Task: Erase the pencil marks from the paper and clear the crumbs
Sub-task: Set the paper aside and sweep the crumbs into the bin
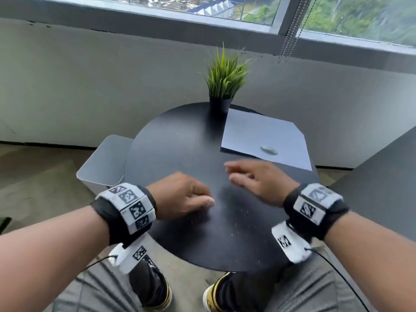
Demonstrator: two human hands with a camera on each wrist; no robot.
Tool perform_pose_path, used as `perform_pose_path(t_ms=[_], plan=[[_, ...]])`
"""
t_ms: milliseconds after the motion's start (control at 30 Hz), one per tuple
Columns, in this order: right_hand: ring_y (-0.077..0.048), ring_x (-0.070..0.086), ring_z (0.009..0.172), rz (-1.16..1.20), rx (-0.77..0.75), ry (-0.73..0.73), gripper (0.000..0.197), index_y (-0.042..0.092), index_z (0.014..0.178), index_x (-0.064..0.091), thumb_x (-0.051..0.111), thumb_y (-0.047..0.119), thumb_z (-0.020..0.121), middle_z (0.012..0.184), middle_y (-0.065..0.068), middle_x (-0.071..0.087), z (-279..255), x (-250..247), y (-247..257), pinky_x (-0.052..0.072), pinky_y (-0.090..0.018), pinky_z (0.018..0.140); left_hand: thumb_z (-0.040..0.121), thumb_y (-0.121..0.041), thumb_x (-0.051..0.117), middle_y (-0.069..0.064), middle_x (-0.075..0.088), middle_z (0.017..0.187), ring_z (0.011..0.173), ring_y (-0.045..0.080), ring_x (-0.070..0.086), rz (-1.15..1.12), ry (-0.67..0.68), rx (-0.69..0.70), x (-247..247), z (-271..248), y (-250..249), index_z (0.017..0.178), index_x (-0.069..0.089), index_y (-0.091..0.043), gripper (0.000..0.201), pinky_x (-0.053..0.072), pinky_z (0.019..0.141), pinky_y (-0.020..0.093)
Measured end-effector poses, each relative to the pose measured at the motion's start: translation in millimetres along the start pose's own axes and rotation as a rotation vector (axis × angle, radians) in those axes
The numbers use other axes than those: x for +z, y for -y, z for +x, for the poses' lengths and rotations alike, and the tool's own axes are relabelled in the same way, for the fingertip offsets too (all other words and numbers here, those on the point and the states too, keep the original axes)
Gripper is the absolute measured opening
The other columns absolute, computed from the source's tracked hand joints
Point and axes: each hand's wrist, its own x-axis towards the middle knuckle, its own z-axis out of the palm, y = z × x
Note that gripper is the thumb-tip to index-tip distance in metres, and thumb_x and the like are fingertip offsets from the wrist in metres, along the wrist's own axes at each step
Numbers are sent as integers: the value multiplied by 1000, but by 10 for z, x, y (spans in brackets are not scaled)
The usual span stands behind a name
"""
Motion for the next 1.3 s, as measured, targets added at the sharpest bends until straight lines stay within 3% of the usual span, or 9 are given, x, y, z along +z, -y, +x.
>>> perform_pose_path(t_ms=[167,300,433,567,700,833,1067,1200,1300], plan=[[-29,12,146,-536,158,310,72,26,149,24,39,66,90,161,-4,10,62,375,-12,23,-50,116,92,-69,49,2,10,168,155,22,9,327,134,-253,-17,306,130,159,22,-27,83,16,124,44],[-7,46,125,-141,-242,373,41,30,130,55,45,52,96,135,11,53,-249,264,209,38,-30,105,91,-71,40,-11,53,140,132,10,46,254,162,2,-38,272,85,124,66,-36,54,35,111,38],[-5,48,125,-114,119,-9,40,30,133,55,53,43,95,135,13,55,-140,-120,-306,35,-26,109,95,-60,50,-6,53,142,131,16,50,219,-4,-30,-76,451,87,134,59,-35,46,38,109,33],[-25,13,147,-509,308,265,85,23,152,23,30,76,85,161,-3,13,-182,-18,-525,17,-40,119,91,-71,47,4,3,169,156,21,2,400,197,-219,-146,654,83,159,18,-27,86,13,124,50],[-14,38,137,-347,-200,377,73,30,138,47,29,77,85,148,6,44,-369,30,-133,37,-34,110,82,-79,31,-3,39,151,142,19,35,401,249,-42,-155,679,-69,135,56,-33,75,36,114,41],[5,55,110,-7,61,231,41,38,131,56,52,51,93,121,22,63,-93,-403,-334,42,-21,99,96,-59,43,-13,63,116,111,12,58,290,62,-3,-209,736,-137,117,65,-35,38,49,92,34],[-24,-8,148,-471,241,504,84,39,151,5,17,83,81,161,6,-12,-352,36,-223,20,-56,115,93,-71,44,1,-6,169,156,23,-5,408,416,-107,-174,520,-59,158,19,-36,78,12,125,50],[-4,41,133,-63,-110,516,57,39,136,49,30,69,92,143,15,48,-513,-122,138,32,-25,111,95,-62,40,-9,60,135,129,15,52,129,431,212,-102,169,-211,126,64,-37,47,44,107,40],[-2,44,130,-54,81,179,51,37,136,50,44,61,91,140,17,51,-409,-263,-327,32,-26,111,91,-68,31,-13,62,130,120,8,56,108,219,134,-67,90,-98,126,63,-39,56,47,101,35]])
